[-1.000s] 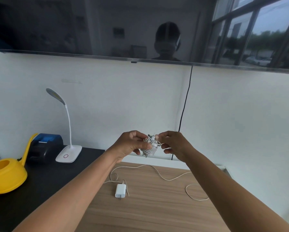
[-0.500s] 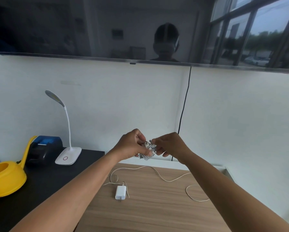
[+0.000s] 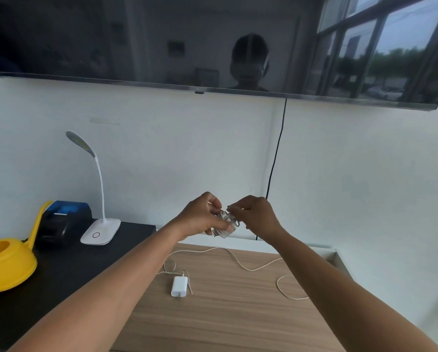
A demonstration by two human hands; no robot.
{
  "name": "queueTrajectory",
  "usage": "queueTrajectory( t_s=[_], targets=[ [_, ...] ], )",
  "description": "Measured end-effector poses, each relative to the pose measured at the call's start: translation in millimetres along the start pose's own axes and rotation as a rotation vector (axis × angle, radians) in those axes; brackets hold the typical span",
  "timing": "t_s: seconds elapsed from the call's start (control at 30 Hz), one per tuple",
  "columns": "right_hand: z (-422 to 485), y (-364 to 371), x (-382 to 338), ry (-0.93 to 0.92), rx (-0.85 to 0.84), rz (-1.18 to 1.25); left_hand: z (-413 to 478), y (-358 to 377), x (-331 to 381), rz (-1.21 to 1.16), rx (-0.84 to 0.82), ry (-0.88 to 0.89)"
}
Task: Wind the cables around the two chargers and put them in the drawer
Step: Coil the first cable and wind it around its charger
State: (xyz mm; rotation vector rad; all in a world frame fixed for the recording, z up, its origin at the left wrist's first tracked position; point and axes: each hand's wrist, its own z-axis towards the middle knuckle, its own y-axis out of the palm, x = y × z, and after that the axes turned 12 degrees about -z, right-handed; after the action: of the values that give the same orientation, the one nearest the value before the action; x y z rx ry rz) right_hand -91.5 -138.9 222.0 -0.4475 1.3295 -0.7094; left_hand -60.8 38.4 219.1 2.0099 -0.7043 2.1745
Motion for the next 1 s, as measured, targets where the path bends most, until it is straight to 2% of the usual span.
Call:
queueTrajectory(
  t_s=[0.1, 0.23, 0.4, 0.53, 0.67, 0.73, 0.87, 1.0],
  targets=[
    [-6, -6, 1, 0.029, -0.1, 0.084, -2, 0, -1, 0.007, -0.038, -0.002],
    [-6, -12, 1, 0.09, -0.162, 0.138, -3, 5, -4, 0.141, 0.013, 0.064],
    [-10, -4, 3, 0.102, -0.095, 0.067, -3, 13, -6, 0.268, 0.061, 0.106],
    [-10, 4, 8, -0.015, 0.015, 0.034, -1, 10, -4, 0.136, 0.074, 0.027],
    [-10, 7, 16, -0.215, 0.054, -0.295, -1, 14, -5, 0.238, 0.086, 0.041],
    [-11, 6, 16, -0.227, 0.042, -0.418, 1, 15, -8, 0.277, 0.081, 0.044],
    [-7, 8, 14, -0.077, -0.021, -0.38, 3, 17, -12, 0.309, 0.064, 0.043],
    [-3, 8, 10, 0.224, -0.108, 0.003, 0, 23, -14, 0.422, 0.091, 0.09]
  ],
)
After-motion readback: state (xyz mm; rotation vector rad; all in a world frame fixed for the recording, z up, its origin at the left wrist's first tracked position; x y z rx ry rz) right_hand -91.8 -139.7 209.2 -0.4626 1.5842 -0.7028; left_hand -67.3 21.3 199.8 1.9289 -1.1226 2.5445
